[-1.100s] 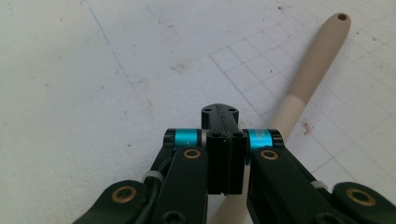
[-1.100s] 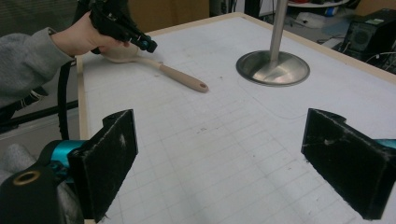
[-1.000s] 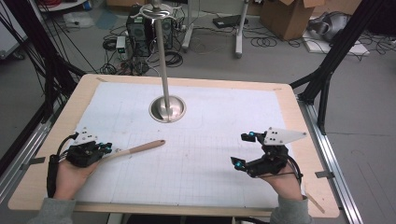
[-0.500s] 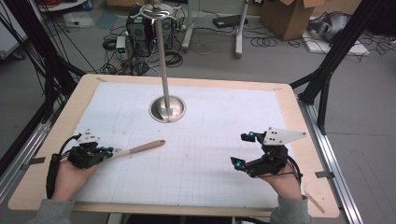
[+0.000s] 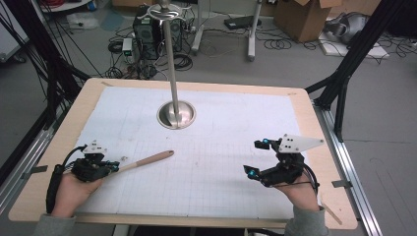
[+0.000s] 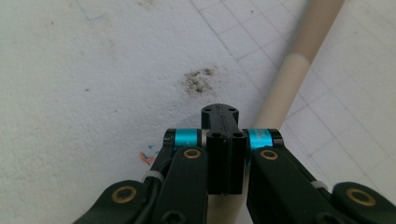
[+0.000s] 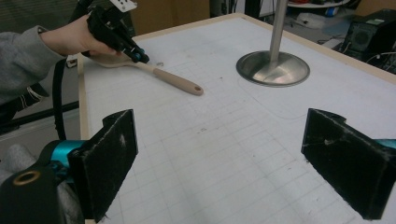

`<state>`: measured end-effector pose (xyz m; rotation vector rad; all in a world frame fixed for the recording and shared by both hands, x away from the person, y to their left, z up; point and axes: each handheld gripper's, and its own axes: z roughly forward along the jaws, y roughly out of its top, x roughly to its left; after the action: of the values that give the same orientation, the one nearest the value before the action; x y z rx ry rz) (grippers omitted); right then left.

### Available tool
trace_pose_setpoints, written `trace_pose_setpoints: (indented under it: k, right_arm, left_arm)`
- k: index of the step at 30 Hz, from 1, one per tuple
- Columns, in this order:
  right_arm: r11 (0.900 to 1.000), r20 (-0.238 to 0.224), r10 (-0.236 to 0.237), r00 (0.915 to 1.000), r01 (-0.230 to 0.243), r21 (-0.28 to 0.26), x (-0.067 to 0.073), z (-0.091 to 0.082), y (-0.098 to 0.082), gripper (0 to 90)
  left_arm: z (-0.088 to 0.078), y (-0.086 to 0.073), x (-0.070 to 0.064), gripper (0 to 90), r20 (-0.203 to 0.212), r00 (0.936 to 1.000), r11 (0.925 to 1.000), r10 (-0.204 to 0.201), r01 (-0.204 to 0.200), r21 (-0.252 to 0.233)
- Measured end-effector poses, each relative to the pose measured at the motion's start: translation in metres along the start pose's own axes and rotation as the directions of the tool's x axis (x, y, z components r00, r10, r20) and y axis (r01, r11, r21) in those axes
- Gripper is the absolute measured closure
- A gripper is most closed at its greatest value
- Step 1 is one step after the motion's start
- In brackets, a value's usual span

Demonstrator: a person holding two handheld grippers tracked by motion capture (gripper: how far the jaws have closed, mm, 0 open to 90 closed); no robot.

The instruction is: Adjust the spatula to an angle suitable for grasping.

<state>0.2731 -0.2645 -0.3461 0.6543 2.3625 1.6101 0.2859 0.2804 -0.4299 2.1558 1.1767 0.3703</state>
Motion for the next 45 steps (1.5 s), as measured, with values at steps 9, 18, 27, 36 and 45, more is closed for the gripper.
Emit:
trace_pose_setpoints:
  k: [9, 18, 27, 36, 45]
  right_arm:
    - [1.000, -0.005, 0.000, 1.0000, 0.000, 0.007, 0.000, 0.002, 0.000, 9.6]
    - [1.000, -0.006, -0.001, 1.0000, 0.001, 0.007, 0.000, 0.002, 0.000, 9.6]
    - [1.000, -0.004, 0.000, 1.0000, 0.000, 0.004, -0.001, 0.001, 0.000, 9.6]
    - [1.000, -0.006, 0.003, 1.0000, -0.003, 0.008, 0.000, 0.001, 0.000, 9.6]
    - [1.000, -0.006, 0.007, 1.0000, -0.007, -0.005, 0.000, -0.002, 0.000, 9.5]
  left_arm:
    - [-0.006, -0.007, -0.011, 89.6, -0.010, 0.9999, 1.0000, -0.006, 0.006, 0.004]
    - [-0.013, -0.007, -0.010, 89.6, -0.019, 0.9997, 0.9987, -0.012, 0.011, -0.049]
    - [-0.023, 0.008, -0.023, 89.6, 0.003, 0.9988, 0.9879, 0.049, -0.048, -0.148]
    - [-0.005, 0.029, -0.055, 89.6, 0.062, 0.9889, 0.9810, 0.135, -0.124, -0.149]
    - [0.023, 0.043, -0.079, 89.6, 0.103, 0.9796, 0.9781, 0.172, -0.157, -0.136]
